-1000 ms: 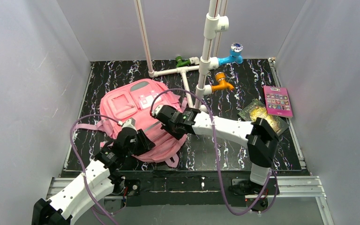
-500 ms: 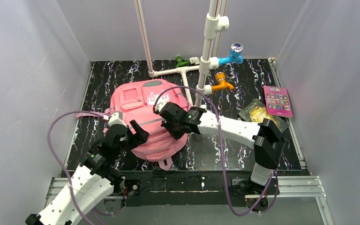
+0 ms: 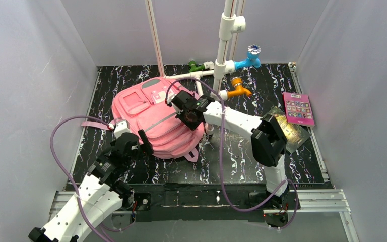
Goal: Pack the student bag
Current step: Unzip the student bag at the center of the board.
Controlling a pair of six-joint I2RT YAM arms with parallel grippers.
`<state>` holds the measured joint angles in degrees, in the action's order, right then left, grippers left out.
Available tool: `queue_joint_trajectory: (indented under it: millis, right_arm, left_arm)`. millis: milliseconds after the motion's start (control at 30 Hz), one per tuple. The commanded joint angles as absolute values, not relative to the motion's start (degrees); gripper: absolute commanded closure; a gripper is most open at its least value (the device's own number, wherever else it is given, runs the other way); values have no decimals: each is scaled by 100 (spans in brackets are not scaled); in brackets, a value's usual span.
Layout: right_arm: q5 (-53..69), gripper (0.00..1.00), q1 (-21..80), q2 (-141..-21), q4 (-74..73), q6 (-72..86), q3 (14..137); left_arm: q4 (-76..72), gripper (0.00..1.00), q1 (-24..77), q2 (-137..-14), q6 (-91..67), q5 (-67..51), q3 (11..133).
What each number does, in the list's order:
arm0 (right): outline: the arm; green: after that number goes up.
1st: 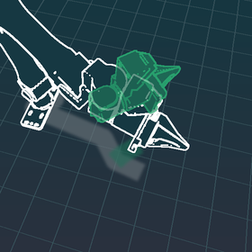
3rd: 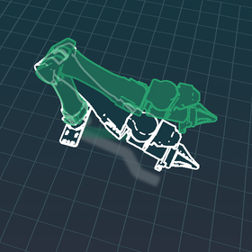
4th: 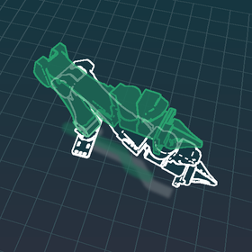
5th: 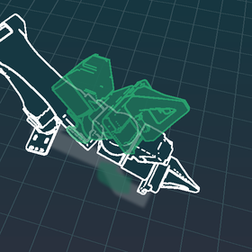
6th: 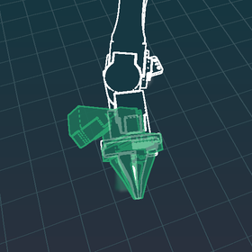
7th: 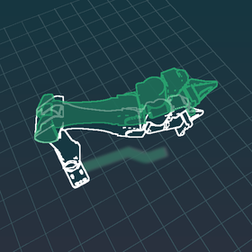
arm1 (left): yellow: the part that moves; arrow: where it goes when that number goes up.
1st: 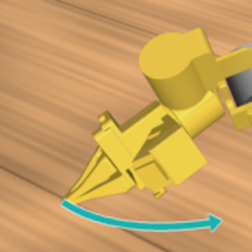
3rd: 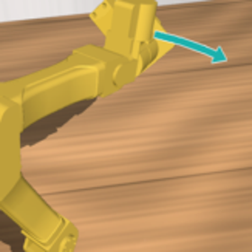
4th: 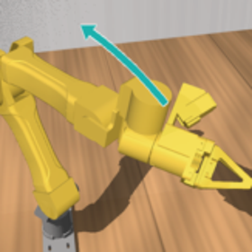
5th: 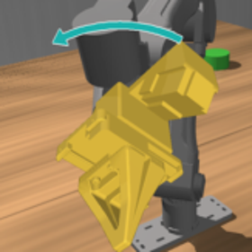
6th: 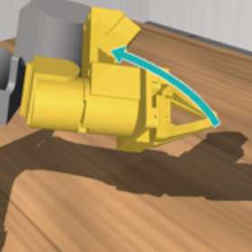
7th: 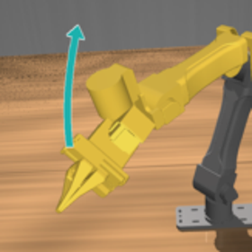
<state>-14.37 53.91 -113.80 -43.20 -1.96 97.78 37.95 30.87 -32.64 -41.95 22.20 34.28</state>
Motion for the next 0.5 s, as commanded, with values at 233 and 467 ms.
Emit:
queue_joint_trajectory:
  millis: [233,467]
  right_arm:
    - [-1019,99,5345,-10953,-4025,24,9850]
    - [-1390,99,6176,-11130,-4393,1404,10049]
  left_arm:
    - [1288,71,2282,-3728,-4132,182,2370]
    - [118,100,2290,-3146,-5573,-684,1424]
